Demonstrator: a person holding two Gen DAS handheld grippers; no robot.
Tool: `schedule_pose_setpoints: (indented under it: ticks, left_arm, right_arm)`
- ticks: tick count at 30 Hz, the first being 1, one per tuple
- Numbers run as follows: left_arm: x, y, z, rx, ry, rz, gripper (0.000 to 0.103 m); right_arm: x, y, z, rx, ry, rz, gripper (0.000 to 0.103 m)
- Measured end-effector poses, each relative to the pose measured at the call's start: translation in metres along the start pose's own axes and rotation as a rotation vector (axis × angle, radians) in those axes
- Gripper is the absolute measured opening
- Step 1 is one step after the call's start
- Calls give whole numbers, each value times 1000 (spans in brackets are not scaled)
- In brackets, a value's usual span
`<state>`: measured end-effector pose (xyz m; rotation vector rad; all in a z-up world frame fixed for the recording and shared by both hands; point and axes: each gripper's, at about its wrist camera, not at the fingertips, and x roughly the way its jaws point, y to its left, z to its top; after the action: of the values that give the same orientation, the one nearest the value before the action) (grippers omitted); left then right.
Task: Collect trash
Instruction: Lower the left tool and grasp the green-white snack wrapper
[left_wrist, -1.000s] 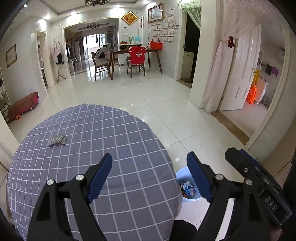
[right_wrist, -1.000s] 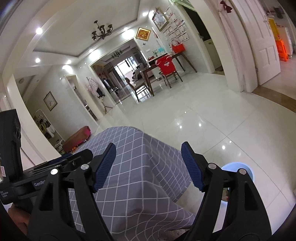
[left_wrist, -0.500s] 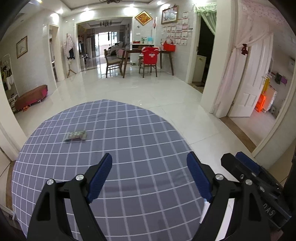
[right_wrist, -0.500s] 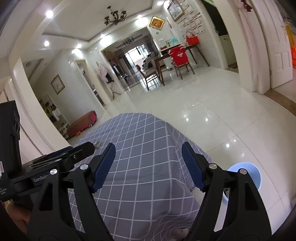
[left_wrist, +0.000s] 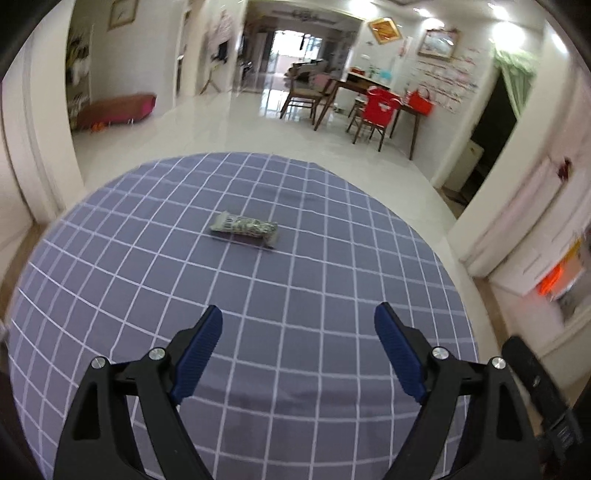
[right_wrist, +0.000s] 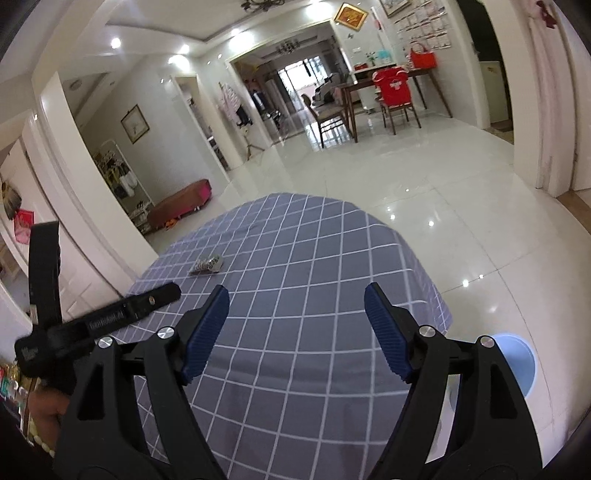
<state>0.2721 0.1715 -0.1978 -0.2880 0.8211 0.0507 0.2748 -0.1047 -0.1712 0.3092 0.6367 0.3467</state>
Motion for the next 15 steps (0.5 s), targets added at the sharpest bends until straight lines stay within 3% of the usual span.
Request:
schedule_pose_setpoints:
  ticks: [8,15]
  left_arm:
    - [32,22,37,-94,0,10,83]
    - [81,29,62,-157,48,48,83]
  right_arm:
    - [44,15,14,-55,55,-12,75]
    - [101,26,34,-95,105,-59,76]
